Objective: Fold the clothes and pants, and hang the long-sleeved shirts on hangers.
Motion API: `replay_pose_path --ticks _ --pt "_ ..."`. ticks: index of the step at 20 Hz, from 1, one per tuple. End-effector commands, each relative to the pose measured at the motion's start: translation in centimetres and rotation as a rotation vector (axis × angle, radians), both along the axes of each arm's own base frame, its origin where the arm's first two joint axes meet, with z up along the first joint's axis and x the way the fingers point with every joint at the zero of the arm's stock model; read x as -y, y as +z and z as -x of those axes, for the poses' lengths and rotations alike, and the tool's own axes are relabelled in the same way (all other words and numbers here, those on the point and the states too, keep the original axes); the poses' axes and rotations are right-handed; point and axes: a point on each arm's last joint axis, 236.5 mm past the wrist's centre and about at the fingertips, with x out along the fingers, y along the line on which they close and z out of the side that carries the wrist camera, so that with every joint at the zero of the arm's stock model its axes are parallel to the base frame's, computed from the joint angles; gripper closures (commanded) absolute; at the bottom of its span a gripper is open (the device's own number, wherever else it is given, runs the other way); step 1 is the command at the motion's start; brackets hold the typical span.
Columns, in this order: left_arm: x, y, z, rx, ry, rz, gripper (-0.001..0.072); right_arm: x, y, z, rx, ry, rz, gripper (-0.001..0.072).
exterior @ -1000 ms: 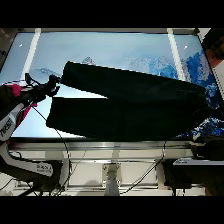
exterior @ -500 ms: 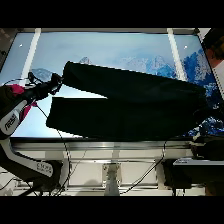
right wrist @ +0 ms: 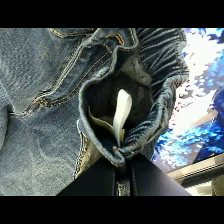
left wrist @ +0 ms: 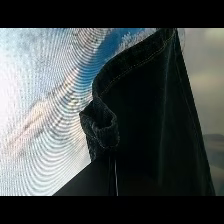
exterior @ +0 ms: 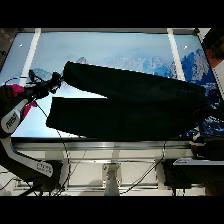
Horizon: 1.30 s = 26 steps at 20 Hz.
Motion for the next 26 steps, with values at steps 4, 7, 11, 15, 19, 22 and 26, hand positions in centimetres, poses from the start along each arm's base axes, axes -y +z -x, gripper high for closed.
replay_pose_path --ticks 4,7,11,15,19,22,26 --pt "1.1 0.6 0.7 0.004 -0.084 -0.014 0.0697 0.3 0.0 -0.1 0.004 -0.006 0.009 0.0664" --pt "1.9 -0.2 3.7 -0.107 -0.214 -0.106 0.0698 0.9 -0.4 0.5 -0.024 -0.004 0.037 0.0664" --pt "-0.6 -2.3 10.1 -0.365 -0.327 -0.347 0.0699 1.7 -1.0 1.9 -0.081 0.012 0.078 0.0664" --pt "-1.7 -2.5 12.9 -0.412 -0.344 -0.420 0.0698 1.8 -0.9 1.6 -0.066 0.019 0.085 0.0664" --pt "-1.6 -3.1 13.7 -0.439 -0.362 -0.421 0.0698 1.4 -0.6 0.5 -0.016 0.026 0.069 0.0664" --pt "-2.3 -3.0 13.4 -0.428 -0.353 -0.449 0.0696 1.6 -0.6 0.4 -0.010 0.021 0.079 0.0664" --pt "-3.3 -2.0 11.7 -0.360 -0.304 -0.482 0.0670 1.3 -0.4 -0.1 0.010 0.015 0.064 0.0664"
